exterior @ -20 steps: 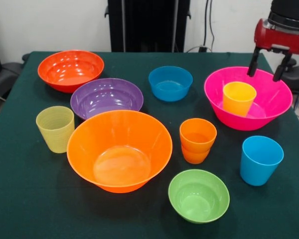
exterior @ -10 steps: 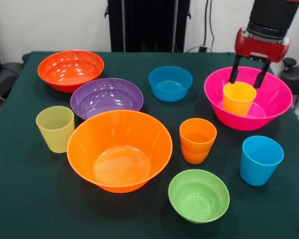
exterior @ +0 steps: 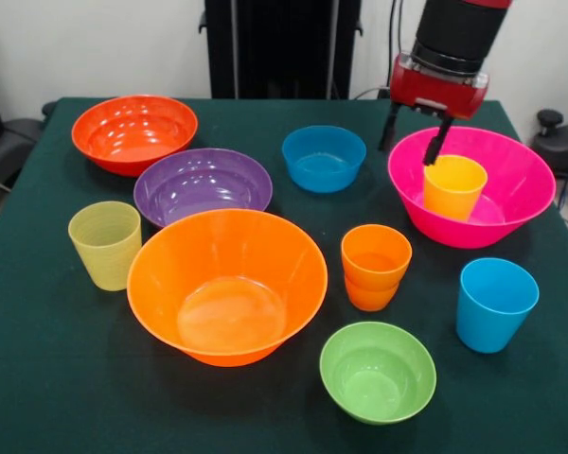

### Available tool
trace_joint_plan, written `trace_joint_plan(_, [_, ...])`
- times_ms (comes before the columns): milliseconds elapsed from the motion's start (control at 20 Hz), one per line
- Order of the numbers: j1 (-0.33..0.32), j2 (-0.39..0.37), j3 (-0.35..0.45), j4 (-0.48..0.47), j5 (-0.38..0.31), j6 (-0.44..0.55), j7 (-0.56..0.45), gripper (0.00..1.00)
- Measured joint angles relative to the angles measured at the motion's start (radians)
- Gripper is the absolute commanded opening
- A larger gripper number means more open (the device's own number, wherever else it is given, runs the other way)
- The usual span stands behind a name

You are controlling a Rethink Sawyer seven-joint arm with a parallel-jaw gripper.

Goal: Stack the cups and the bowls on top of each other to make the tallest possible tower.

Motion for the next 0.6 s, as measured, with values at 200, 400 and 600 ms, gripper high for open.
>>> trace_joint_plan(200, [-0.051, -0.009, 0.003, 0.015, -0.028, 0.0, 0.0, 1.0])
trace_joint_plan(400, [-0.116, -0.033, 0.016, 0.022, -0.061, 0.0, 0.0, 1.0])
trace_joint_plan(600, [-0.182, -0.059, 0.038, 0.022, -0.082, 0.0, 0.0, 1.0])
